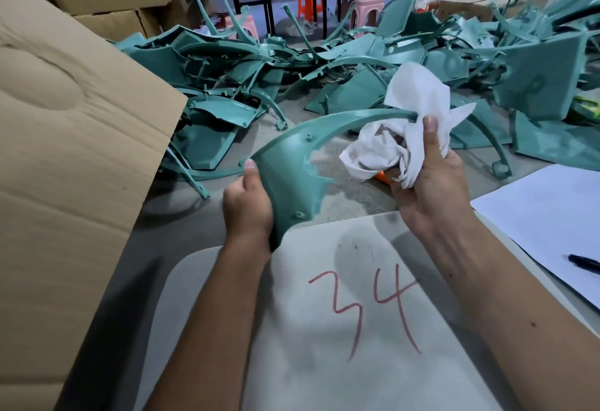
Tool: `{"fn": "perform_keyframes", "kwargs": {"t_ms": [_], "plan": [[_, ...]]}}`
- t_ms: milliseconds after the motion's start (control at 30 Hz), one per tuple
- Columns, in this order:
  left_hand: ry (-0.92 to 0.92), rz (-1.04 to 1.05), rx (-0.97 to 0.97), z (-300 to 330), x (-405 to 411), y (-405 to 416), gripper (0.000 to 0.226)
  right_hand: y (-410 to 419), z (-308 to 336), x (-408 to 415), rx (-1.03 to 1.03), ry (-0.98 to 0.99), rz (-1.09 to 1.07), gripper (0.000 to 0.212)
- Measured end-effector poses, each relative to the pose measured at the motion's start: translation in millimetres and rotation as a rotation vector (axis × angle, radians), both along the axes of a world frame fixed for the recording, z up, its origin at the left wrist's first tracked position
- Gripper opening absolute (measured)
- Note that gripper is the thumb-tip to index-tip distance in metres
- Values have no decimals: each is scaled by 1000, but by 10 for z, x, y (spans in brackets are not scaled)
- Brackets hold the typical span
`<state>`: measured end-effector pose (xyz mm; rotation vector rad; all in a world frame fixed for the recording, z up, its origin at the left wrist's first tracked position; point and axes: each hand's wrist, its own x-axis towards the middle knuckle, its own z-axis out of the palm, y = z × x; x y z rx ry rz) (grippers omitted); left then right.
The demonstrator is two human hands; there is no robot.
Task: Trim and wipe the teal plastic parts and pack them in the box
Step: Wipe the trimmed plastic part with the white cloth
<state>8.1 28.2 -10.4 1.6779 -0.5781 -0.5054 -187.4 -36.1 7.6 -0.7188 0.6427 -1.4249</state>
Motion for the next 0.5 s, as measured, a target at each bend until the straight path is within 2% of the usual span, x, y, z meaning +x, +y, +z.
{"fn": "perform_keyframes", "kwargs": {"t_ms": [67,133,167,200,267,333,367,467,500], "plan": [[161,-6,-26,13,164,13,48,-22,-8,-46,-101,170,-27,23],[390,-40,-69,39,325,64,45,-96,-64,-131,-315,604,-195,24],[443,-7,-85,46,404,91,45,-132,-97,-166,-354,769,-289,25],[401,45,-80,44,450,89,46,-147,-114,-182,-329,819,-363,25],[196,196,-84,13,461,52,54,-103,-101,-134,-199,562,-326,24],[173,164,-133,56,289,36,57,-41,-68,-36,-99,204,-104,25],[142,127,-135,47,185,10,55,-8,-67,31,-87,122,4,29],[-1,-59,-44,-31,-206,-52,59,172,-67,233,-147,111,206,42],[-33,-107,-22,-61,-302,-55,62,229,-83,280,-181,155,233,36]]}}
